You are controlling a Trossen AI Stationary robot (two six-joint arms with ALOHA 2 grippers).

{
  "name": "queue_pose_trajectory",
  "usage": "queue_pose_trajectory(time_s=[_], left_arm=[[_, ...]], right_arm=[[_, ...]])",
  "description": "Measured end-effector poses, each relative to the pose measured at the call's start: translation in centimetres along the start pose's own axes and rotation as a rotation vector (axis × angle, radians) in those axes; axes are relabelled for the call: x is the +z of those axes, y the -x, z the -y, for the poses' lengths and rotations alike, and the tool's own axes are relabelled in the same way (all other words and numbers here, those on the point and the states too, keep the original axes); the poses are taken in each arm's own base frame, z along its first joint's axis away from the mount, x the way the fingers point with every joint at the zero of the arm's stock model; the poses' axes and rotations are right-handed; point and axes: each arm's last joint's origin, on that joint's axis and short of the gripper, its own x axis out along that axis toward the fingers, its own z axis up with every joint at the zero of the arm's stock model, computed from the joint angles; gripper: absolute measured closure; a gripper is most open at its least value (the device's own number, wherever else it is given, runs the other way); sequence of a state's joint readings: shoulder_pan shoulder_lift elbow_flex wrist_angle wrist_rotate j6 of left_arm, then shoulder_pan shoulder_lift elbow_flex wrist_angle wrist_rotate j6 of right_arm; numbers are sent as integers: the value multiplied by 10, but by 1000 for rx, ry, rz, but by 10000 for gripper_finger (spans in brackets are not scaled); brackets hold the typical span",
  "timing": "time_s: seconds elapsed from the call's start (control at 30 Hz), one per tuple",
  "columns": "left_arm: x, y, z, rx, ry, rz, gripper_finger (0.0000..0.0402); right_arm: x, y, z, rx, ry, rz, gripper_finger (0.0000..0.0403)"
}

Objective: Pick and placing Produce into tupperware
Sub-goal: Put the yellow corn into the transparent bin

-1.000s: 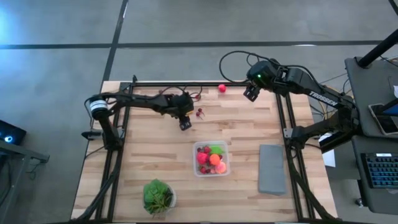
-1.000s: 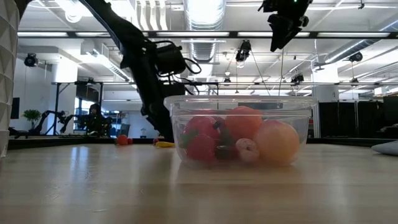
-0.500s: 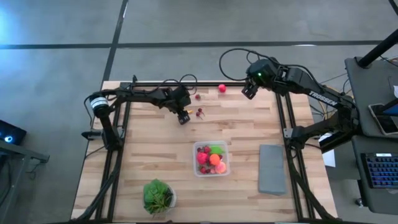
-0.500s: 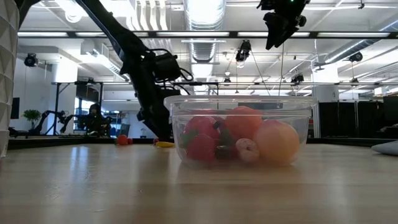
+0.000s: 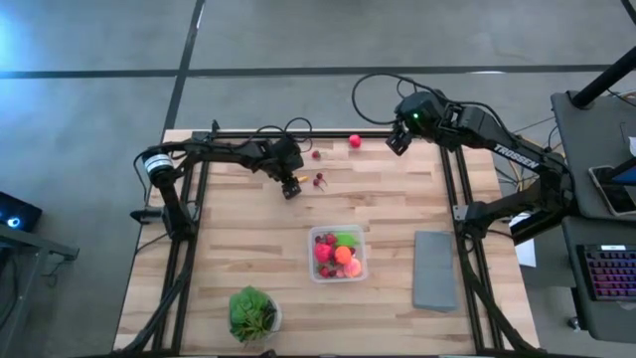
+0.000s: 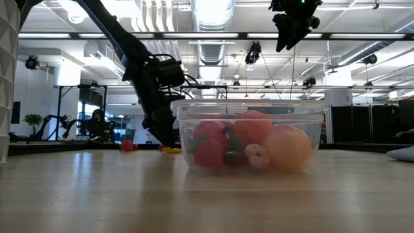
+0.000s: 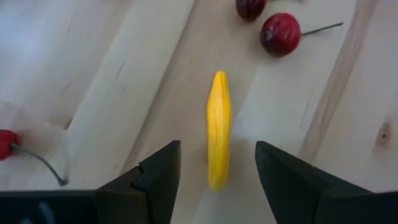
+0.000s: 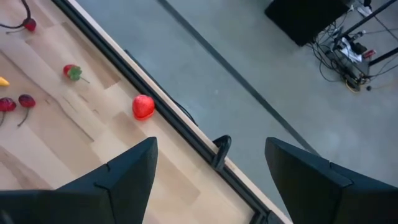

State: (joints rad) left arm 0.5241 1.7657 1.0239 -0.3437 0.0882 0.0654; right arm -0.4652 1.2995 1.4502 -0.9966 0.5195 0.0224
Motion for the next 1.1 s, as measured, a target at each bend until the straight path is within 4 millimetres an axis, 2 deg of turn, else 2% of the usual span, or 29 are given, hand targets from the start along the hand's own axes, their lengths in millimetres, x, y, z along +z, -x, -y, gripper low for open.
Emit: queue_pose_trajectory(time_s=[0.37,0.83,1.1], left_arm=[[2,-2,-3,8,7,61,210],[-6,-2,-2,4,170,-13,210],[-4,-2,-3,44,168,10,210]], right_arm=[[1,0,0,0,-8,6,113],[1,0,0,0,-34,6,113],[1,0,0,0,-34,6,113]])
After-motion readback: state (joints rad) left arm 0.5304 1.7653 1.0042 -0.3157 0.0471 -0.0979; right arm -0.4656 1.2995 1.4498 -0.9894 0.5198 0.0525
